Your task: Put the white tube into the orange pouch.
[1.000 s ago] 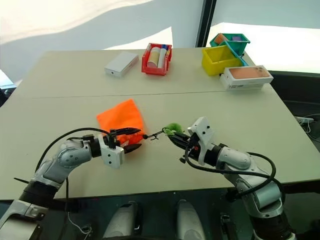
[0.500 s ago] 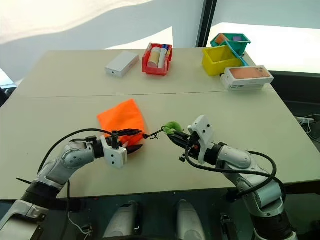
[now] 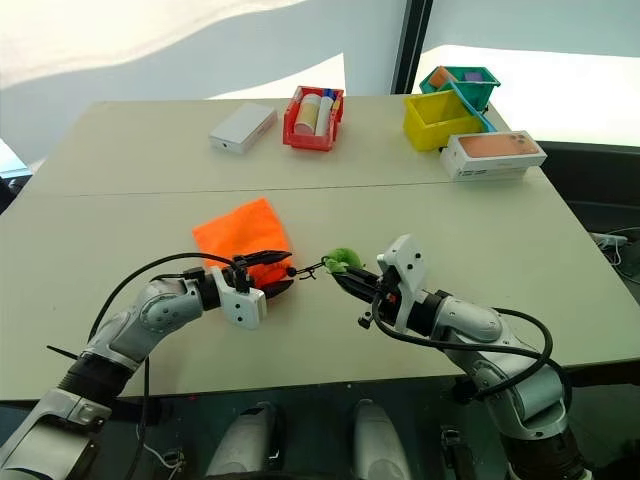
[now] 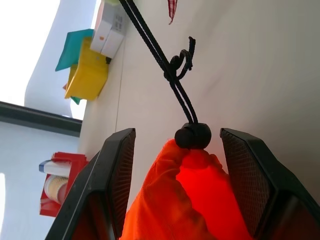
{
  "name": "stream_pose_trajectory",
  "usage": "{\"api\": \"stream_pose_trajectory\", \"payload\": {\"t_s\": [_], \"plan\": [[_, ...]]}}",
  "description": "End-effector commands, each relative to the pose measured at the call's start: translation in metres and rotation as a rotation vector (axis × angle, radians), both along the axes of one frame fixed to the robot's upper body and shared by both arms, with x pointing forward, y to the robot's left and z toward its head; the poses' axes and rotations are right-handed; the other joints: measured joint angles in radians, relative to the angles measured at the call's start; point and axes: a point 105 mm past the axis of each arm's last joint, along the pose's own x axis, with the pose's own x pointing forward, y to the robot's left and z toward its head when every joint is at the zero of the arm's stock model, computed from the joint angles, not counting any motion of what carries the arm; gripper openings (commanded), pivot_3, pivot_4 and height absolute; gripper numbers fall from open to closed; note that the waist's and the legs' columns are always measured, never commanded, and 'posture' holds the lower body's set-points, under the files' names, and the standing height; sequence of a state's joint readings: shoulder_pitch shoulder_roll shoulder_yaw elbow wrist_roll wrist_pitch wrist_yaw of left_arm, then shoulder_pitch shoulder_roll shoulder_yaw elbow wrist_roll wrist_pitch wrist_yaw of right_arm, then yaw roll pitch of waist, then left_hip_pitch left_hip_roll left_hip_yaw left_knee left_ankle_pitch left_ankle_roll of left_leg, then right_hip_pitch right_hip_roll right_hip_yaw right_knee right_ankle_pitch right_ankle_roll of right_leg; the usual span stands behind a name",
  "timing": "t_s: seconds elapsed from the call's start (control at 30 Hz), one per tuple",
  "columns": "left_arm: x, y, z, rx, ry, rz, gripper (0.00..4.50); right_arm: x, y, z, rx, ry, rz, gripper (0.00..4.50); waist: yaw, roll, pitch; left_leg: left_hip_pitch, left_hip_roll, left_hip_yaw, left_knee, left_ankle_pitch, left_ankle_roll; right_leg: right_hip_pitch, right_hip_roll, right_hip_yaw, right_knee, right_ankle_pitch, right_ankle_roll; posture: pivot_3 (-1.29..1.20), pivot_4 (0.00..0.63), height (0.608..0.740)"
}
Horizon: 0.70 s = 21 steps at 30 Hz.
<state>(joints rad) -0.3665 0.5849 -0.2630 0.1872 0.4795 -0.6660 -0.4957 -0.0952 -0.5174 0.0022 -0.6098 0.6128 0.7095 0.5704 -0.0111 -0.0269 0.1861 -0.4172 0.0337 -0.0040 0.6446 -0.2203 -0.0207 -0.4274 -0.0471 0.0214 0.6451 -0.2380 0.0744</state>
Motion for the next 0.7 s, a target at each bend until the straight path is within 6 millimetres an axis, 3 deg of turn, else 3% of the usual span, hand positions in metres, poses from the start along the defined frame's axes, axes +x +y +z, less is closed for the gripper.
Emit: {"api": "stream_pose_trajectory", "payload": {"t_s": [0.03, 0.33, 0.43, 0.57, 0.7], "plan": [[0.0007, -0.0041, 0.0071, -0.022, -0.04, -0.019, 2.87, -0.0037, 0.0006, 0.0163, 0.036, -0.07, 0.01, 0.0, 0.0, 0.0, 0.0, 0.0, 0.0, 0.0, 0.0, 0.0, 0.0, 0.0, 0.0, 0.0, 0.0, 0.0, 0.0, 0.0, 0.15, 0.74], [0.0016, -0.006, 0.0058, -0.034, -0.056, -0.027, 2.87, -0.0024, 0.0014, 0.018, 0.043, -0.075, 0.015, 0.0, 0.001, 0.0, 0.0, 0.0, 0.0, 0.0, 0.0, 0.0, 0.0, 0.0, 0.0, 0.0, 0.0, 0.0, 0.0, 0.0, 0.15, 0.74], [0.0018, -0.0067, 0.0059, -0.038, -0.056, -0.032, 1.98, -0.0027, 0.0017, 0.0184, 0.044, -0.076, 0.017, 0.0, 0.0, 0.0, 0.0, 0.0, 0.0, 0.0, 0.0, 0.0, 0.0, 0.0, 0.0, 0.0, 0.0, 0.0, 0.0, 0.0, 0.15, 0.74], [0.0026, -0.0072, 0.0068, -0.047, -0.056, -0.031, 0.18, -0.0026, 0.0025, 0.0188, 0.045, -0.076, 0.02, 0.0, 0.0, 0.0, 0.0, 0.0, 0.0, 0.0, 0.0, 0.0, 0.0, 0.0, 0.0, 0.0, 0.0, 0.0, 0.0, 0.0, 0.15, 0.74], [0.0045, -0.0057, 0.0088, -0.054, -0.068, -0.015, 0.18, -0.0027, 0.0033, 0.0194, 0.047, -0.077, 0.025, 0.0, 0.0, 0.0, 0.0, 0.0, 0.0, 0.0, 0.0, 0.0, 0.0, 0.0, 0.0, 0.0, 0.0, 0.0, 0.0, 0.0, 0.15, 0.74]]}}
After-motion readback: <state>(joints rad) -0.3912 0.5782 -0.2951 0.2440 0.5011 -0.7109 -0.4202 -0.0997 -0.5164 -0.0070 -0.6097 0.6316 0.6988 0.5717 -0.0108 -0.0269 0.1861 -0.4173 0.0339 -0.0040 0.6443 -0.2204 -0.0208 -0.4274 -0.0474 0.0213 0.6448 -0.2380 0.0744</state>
